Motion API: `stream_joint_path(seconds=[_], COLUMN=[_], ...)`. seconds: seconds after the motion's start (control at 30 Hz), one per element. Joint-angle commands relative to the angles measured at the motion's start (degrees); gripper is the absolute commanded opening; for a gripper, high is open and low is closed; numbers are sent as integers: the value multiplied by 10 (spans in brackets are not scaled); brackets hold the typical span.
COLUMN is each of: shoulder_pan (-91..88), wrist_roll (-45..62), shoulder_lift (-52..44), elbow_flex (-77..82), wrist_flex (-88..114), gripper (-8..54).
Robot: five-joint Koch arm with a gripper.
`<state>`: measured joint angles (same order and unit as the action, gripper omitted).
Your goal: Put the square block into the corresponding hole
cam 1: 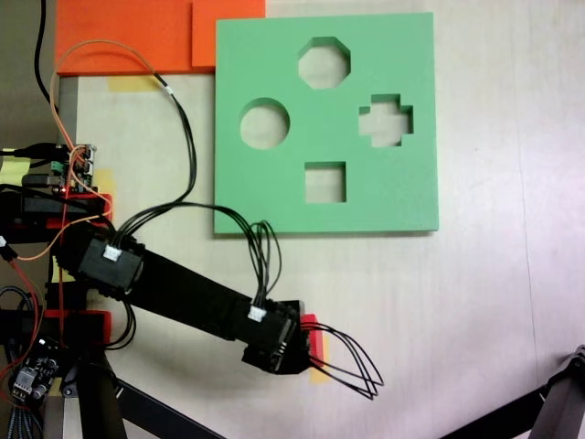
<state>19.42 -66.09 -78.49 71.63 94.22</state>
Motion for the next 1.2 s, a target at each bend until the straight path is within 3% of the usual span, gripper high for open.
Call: stream_joint_path(seconds=[0.0,0.1,0.3,0.57,1.17], shoulder_pan=[-56,-166,-350,-425,-471], wrist_roll=[-109,-284,-439,-516,-519], shoulder_lift=[-58,-80,-53,-4,72], elbow_flex=[-11,-18,-74,-92,-93], wrist_flex=[53,53,26,-33,-109], gripper=[185,185,185,185,197])
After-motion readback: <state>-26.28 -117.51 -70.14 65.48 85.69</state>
